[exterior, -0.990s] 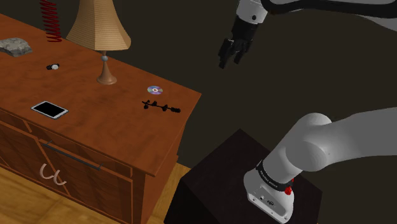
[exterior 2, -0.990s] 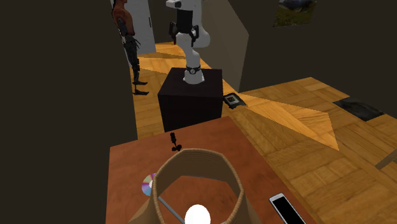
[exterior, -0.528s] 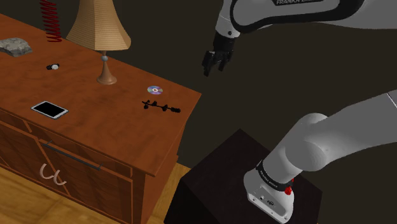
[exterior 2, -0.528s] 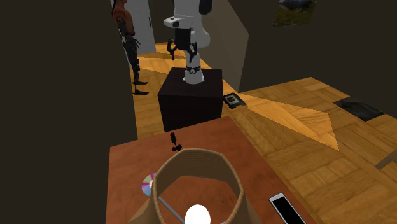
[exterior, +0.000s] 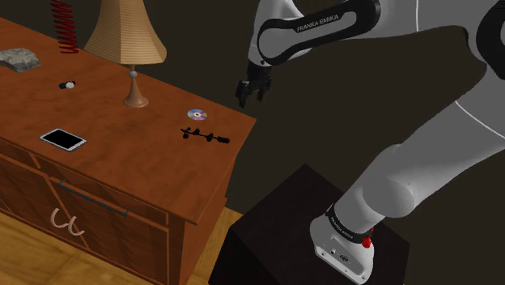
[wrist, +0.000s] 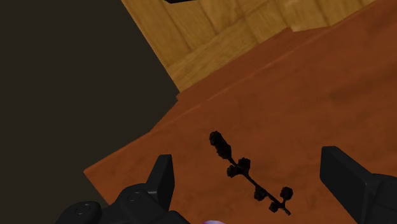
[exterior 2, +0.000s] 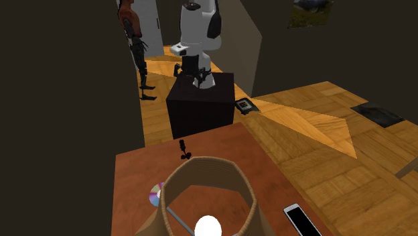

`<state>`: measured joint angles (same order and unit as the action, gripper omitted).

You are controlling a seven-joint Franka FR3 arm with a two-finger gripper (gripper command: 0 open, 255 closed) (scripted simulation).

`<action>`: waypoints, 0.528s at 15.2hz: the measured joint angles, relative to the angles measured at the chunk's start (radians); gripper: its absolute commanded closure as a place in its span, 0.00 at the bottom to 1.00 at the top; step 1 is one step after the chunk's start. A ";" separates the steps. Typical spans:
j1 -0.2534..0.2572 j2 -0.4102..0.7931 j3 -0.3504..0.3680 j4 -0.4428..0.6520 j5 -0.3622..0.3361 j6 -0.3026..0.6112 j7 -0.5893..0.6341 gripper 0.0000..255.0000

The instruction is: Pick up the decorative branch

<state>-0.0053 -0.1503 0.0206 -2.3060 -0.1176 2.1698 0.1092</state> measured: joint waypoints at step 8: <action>-0.004 0.317 -0.004 0.167 -0.021 0.126 0.008 0.00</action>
<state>-0.0090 0.1671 0.0167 -2.1391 -0.1390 2.2953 0.1173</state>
